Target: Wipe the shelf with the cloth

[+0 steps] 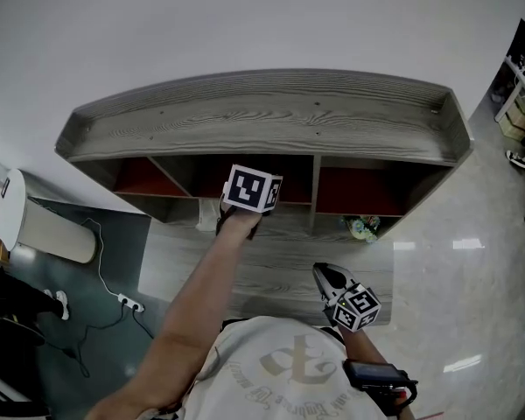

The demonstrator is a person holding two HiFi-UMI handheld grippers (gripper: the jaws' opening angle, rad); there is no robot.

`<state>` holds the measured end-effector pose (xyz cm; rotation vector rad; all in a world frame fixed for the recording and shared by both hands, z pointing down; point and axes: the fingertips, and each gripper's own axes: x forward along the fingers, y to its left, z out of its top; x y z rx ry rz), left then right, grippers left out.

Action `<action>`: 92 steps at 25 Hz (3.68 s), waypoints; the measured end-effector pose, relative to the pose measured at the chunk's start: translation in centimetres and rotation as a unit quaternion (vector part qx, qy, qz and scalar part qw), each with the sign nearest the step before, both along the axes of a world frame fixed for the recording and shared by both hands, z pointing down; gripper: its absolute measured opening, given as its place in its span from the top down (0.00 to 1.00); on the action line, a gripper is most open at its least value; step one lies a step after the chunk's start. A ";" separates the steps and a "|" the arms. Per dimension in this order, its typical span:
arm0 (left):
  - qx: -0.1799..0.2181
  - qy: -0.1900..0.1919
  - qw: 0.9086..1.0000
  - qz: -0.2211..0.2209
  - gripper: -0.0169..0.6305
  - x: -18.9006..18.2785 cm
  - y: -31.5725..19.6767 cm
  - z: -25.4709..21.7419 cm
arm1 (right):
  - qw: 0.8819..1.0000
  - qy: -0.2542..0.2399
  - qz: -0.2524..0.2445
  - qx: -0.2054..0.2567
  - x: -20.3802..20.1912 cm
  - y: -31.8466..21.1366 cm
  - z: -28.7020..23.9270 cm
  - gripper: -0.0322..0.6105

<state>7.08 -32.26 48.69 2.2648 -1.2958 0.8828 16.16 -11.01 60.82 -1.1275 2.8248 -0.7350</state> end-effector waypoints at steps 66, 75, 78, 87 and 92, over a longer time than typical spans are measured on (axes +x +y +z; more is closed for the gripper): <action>-0.025 0.147 0.975 0.164 0.86 28.5 8.1 3.5 | 0.991 -0.013 0.129 -0.016 13.1 5.1 1.6 0.94; -0.036 0.068 0.986 0.147 0.85 32.4 4.7 5.9 | 0.990 -0.019 0.137 -0.021 13.9 5.3 1.9 0.94; -0.042 0.057 0.988 0.141 0.85 32.4 4.3 6.0 | 0.990 -0.021 0.140 -0.026 14.3 5.4 2.2 0.94; -0.023 -0.005 0.998 0.054 0.86 26.6 3.3 6.9 | 0.992 -0.025 0.121 -0.026 13.5 4.4 2.1 0.94; -0.034 0.018 0.999 -0.024 0.86 22.7 2.5 7.0 | 0.995 -0.024 0.097 -0.026 12.1 3.9 2.1 0.94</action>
